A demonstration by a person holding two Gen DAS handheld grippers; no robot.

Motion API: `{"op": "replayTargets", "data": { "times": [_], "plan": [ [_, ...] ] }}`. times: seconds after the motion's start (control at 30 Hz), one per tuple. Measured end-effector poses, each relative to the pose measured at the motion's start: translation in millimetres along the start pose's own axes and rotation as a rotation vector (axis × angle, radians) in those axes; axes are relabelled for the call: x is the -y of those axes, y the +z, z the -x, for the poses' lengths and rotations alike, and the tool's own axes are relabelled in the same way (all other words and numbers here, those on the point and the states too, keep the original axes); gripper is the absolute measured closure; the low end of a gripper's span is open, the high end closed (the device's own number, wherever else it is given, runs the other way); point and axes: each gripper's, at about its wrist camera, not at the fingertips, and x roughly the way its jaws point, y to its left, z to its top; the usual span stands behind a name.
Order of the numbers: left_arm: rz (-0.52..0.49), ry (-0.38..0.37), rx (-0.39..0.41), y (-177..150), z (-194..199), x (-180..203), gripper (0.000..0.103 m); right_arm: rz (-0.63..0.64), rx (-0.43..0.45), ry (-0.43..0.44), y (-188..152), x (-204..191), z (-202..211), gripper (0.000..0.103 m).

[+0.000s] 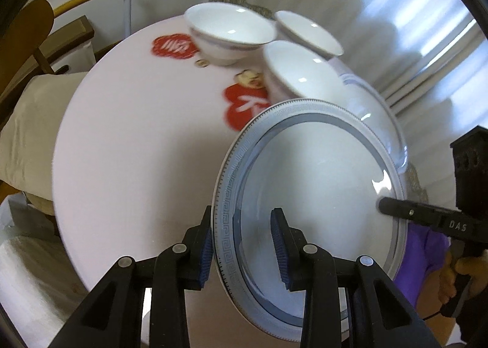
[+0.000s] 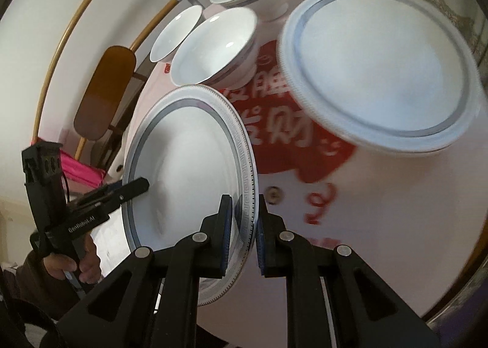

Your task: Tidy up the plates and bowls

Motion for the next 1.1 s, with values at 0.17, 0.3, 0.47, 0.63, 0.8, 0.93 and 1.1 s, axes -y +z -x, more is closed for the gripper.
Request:
{"op": "replayTargets", "data": {
  "times": [0.17, 0.3, 0.47, 0.63, 0.8, 0.93, 1.1],
  "plan": [
    [0.058, 0.008, 0.034, -2.8, -3.3, 44.1, 0.073, 0.040, -0.035, 0.008, 14.1, 32.9, 23.7, 0.089],
    [0.094, 0.013, 0.056, -1.2, -12.9, 77.0, 0.073, 0.077, -0.049, 0.002, 35.5, 60.3, 38.8, 0.089],
    [0.127, 0.011, 0.087, 8.8, -28.2, 112.6, 0.073, 0.108, -0.055, -0.004, 61.8, 91.9, 55.0, 0.088],
    [0.136, 0.015, 0.100, 23.1, -47.8, 141.0, 0.073, 0.121, -0.053, -0.013, 81.8, 113.0, 56.8, 0.087],
    [0.152, 0.023, 0.107, 41.2, -66.4, 155.5, 0.073, 0.124, -0.066, -0.014, 102.2, 133.1, 54.8, 0.086],
    [0.163, 0.030, 0.107, 57.1, -81.6, 162.6, 0.073, 0.127, -0.068, -0.018, 116.7, 145.3, 54.4, 0.086],
    [0.160, 0.038, 0.101, 71.9, -102.2, 167.9, 0.073, 0.119, -0.070, -0.032, 125.1, 160.1, 54.6, 0.085]
  ]
}}
